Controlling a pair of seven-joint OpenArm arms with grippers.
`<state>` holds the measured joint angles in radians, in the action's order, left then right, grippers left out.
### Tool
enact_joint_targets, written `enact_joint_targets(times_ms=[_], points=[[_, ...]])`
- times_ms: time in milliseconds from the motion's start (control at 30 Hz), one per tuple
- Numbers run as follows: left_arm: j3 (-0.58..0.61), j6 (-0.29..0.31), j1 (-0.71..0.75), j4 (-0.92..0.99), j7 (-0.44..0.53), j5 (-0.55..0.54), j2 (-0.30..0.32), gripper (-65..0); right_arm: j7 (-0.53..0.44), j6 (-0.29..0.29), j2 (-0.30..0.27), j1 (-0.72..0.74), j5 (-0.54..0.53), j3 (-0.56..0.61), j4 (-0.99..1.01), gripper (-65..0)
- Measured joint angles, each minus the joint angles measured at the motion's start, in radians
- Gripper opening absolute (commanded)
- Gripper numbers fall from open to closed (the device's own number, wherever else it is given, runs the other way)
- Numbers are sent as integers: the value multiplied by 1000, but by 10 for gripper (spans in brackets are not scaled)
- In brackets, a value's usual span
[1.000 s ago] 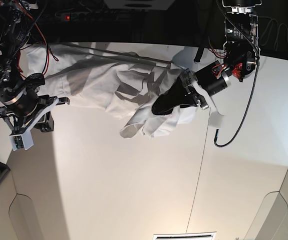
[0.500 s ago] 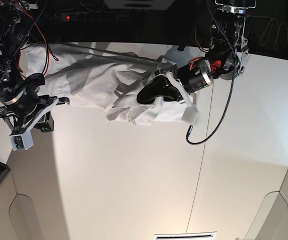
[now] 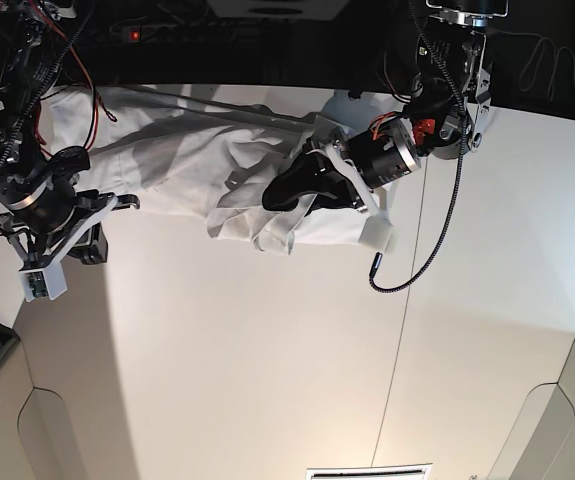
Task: Layout the t-shirt on the table in an organized manner, then fold the t-shirt properly
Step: 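Lay the lifted end over the strip middle with the left gripper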
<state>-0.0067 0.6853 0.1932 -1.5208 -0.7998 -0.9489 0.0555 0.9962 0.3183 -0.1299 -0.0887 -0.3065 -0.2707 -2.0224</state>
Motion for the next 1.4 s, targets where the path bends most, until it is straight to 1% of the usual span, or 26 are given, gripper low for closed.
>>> enact_joint_targets(times_ms=[167,400,533,633,767,833,967,1033,1067,1167,1233,1267,1300,1367,1400], points=[[0,0,0,0,-6,-93,0,-406,-7,0,0,0,0,0,0,-650],[7,0,0,0,-27,-163,0,-406,-9,0,0,0,0,0,0,-650],[58,0,0,0,-47,-194,-3,-406,-16,0,0,0,0,0,0,-650],[114,0,0,0,-52,-211,-18,-406,-24,0,0,0,0,0,0,-650],[192,0,-3,0,-53,-211,-39,-406,-26,0,0,0,0,0,0,-650],[227,0,-8,0,-53,-211,-40,-406,-26,0,0,0,0,0,0,-650],[249,0,-38,0,-55,-212,-39,-407,-26,0,0,0,0,0,0,-650],[246,0,-58,0,-58,-235,-39,-407,-26,0,0,0,0,0,0,-650],[240,0,-67,-2,-72,-254,-39,-407,-26,0,0,0,0,0,0,-650],[212,0,-84,-56,-168,-326,-39,-407,-26,0,0,0,0,0,0,-650],[179,0,-86,-122,-223,-343,-39,-412,-26,0,0,0,1,0,0,-650],[158,0,-86,-157,-243,-331,-39,-436,-26,0,0,0,1,0,0,-650],[135,1,-87,-190,-256,-294,-39,-484,-26,0,0,0,0,0,0,-650],[87,3,-88,-243,-258,-167,-39,-613,-26,0,0,0,1,0,0,-650],[63,3,-88,-258,-259,-116,-39,-650,-26,0,0,0,0,0,0,-650]])
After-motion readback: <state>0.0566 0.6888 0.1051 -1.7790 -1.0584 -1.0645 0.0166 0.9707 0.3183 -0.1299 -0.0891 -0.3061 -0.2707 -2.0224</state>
